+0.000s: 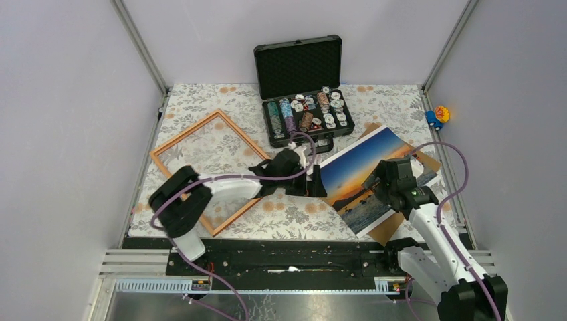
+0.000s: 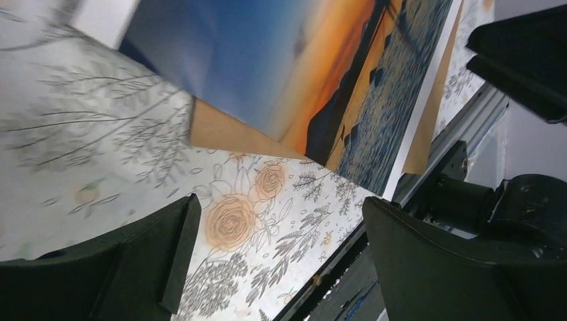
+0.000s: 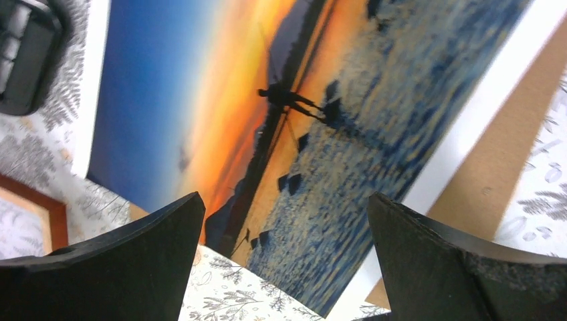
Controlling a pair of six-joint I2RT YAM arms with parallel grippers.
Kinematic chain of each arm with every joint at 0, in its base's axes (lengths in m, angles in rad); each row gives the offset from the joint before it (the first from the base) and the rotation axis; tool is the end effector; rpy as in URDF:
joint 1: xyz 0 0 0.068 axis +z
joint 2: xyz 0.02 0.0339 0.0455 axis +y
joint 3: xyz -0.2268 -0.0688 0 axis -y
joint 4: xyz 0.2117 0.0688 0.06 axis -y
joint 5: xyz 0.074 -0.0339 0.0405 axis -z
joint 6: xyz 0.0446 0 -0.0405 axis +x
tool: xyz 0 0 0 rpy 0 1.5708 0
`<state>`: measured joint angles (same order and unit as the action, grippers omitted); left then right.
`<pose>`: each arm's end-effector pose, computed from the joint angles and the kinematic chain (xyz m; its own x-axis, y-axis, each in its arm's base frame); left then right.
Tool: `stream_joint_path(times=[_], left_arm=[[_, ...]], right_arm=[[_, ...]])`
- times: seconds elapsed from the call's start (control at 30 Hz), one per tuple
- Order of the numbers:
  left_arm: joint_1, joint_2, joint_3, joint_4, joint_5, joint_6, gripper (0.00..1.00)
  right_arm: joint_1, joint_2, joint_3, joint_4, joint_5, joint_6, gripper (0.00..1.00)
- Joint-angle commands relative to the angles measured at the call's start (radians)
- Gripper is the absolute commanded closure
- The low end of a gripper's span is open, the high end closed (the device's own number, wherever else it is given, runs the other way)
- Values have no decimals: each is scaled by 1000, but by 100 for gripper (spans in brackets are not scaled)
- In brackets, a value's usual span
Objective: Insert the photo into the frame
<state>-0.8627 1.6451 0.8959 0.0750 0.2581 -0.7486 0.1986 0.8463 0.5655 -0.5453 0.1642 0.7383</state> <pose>0.2022 -0.2537 0.1663 -0.8856 0.0225 -0.4639 0.3568 0.6725 -0.6484 0.1678 0.0263 0.1956 -0.5910 0.5583 -0.5822 0.4215 0.8291 0.3672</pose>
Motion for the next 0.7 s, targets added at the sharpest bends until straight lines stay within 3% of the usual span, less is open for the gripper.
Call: stream_joint_path(times=[0.0,0.23,0.47,0.67], left_arm=[[-39,120,108,90,102,-41,2],[-64,297,252,95,160,-132,1],[-91,332,272,83,145,-123,1],[-102,195,180,42,7,-91,1]], right_arm=[[-34,17,52,-155,128,121,0],[-60,10,79,-475,187,318,0],[-60,-179,-4,-437,114,326,1],[-61,-109,10,-429,149,343,0]])
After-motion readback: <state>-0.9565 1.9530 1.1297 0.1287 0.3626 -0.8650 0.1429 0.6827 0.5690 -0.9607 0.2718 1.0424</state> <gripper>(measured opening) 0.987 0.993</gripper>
